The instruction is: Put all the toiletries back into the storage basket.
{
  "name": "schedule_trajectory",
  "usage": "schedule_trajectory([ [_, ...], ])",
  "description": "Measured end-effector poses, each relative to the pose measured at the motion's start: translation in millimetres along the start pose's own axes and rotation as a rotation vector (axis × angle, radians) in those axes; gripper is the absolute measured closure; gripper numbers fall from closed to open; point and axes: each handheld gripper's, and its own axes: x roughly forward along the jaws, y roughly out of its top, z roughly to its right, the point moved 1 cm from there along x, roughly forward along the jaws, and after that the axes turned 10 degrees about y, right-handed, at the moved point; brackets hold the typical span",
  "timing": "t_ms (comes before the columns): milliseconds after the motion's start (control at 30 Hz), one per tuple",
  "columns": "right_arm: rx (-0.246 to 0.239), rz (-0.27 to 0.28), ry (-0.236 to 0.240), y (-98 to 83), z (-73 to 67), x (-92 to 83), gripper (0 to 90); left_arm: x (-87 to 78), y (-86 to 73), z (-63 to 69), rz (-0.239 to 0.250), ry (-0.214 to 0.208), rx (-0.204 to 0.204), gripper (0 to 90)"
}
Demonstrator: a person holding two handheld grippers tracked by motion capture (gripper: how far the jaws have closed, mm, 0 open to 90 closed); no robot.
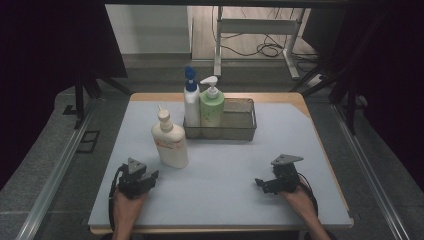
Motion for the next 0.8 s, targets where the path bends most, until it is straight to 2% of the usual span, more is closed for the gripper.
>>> schedule_trajectory([
  [267, -0.021, 0.012, -0.011, -2.9, -1.9, 1.4, 1.3, 6.1, 8.3, -5.9, 0.007, 0.004, -0.018, 66.2],
  [533, -0.021, 0.016, -0.010, -3.2, -2.0, 1.6, 1.3, 17.3, 18.5, -13.6, 0.010, -0.007, -0.016, 87.8],
  [800, -0.021, 0.016, -0.010, -3.3, -1.9, 1.7, 1.3, 31.8, 30.4, -21.8, 0.010, -0.030, -0.049, 89.3],
])
